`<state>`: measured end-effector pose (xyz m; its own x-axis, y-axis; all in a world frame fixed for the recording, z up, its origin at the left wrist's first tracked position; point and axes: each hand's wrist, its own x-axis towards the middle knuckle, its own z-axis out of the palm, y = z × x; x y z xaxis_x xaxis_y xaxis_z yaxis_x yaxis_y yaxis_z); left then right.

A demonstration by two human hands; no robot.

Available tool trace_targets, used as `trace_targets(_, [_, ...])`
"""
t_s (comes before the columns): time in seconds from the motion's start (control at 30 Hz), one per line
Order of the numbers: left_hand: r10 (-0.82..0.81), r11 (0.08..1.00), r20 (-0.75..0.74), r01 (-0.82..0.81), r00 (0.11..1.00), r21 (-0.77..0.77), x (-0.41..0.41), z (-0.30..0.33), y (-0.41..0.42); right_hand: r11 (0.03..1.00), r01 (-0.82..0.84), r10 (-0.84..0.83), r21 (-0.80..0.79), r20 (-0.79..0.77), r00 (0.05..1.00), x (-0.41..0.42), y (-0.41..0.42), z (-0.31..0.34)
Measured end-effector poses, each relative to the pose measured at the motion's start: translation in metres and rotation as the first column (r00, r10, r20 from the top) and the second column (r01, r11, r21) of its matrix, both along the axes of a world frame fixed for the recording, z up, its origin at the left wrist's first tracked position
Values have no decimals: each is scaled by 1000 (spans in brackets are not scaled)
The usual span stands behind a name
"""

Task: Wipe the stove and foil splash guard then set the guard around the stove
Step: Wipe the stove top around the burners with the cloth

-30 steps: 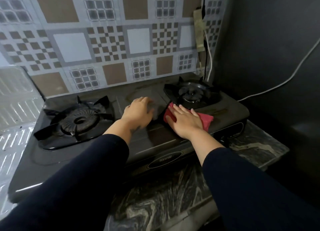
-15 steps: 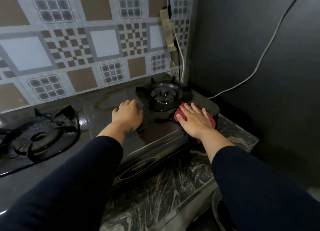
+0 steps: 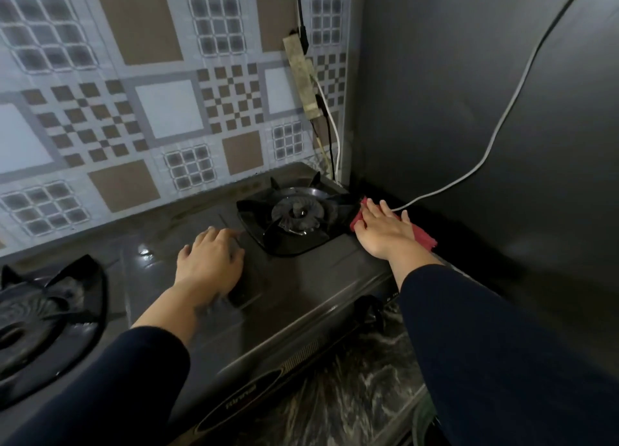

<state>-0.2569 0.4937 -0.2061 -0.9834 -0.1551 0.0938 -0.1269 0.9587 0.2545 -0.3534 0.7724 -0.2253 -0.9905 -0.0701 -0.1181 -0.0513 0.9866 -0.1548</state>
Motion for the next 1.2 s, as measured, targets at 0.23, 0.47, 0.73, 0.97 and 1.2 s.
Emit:
trace_targets(0.23, [5, 1000, -27, -5, 1000, -26, -10, 3, -3, 994, 54, -58, -91, -41, 997, -21, 8, 3])
trace_targets(0.47, [-18, 1000, -31, 17, 999, -14, 4, 6, 8, 998, 53, -56, -35, -95, 994, 26, 8, -8])
trace_targets(0.73, [-75, 997, -32, 76, 997, 27, 27, 6, 13, 987, -37, 22, -154, -99, 995, 105, -39, -12])
trace_targets(0.97, [-58, 998, -5, 58, 998, 25, 44, 8, -15, 985, -138, 138, -100, -14, 990, 143, -103, -4])
trace_targets(1.2, [-57, 998, 4, 57, 998, 42, 62, 9, -49, 976, -213, 214, -42, 26, 977, 152, -163, 1])
